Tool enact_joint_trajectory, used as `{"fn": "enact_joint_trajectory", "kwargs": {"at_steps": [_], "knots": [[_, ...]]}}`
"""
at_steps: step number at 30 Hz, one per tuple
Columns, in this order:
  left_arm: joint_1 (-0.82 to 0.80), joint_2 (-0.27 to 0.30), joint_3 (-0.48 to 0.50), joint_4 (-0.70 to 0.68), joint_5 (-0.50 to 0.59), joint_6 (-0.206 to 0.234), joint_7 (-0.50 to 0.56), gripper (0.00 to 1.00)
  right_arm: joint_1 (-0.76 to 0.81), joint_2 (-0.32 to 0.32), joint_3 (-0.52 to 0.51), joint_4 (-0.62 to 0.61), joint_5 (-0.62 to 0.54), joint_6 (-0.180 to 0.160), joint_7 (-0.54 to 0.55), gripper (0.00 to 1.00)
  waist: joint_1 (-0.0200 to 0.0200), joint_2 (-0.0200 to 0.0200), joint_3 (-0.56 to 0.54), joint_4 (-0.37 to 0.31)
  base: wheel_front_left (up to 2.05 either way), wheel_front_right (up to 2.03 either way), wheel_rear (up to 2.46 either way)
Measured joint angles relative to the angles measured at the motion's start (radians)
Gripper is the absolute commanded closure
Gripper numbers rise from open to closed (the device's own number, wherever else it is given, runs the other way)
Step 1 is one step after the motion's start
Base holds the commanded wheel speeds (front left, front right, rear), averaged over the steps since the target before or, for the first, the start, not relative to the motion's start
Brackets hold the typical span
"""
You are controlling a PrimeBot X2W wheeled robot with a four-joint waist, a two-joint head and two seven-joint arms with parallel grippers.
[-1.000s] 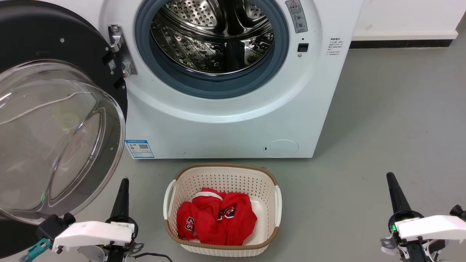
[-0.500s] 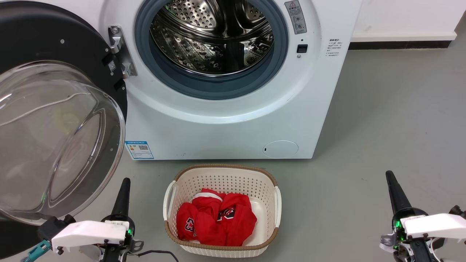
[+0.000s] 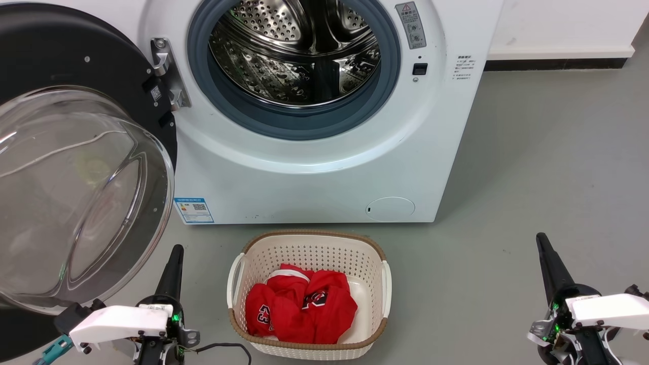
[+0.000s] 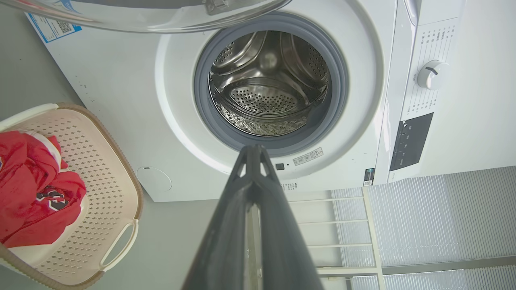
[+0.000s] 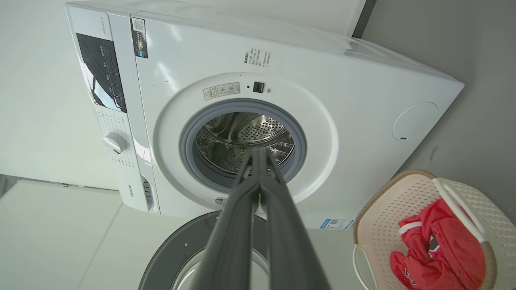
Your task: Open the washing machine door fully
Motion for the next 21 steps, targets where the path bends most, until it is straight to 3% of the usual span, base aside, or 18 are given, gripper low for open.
{"fn": "enact_joint_trajectory", "kwargs": {"at_steps": [21], "knots": [[-0.014,0.001,0.006,0.015,-0.163,-0.005,0.039,1.00,-0.014,0.000,-0.007,0.012,0.161,0.000,0.040,1.00,0.0000,0.0000,-0.006,-0.002,0.00,0.00,0.00]]}}
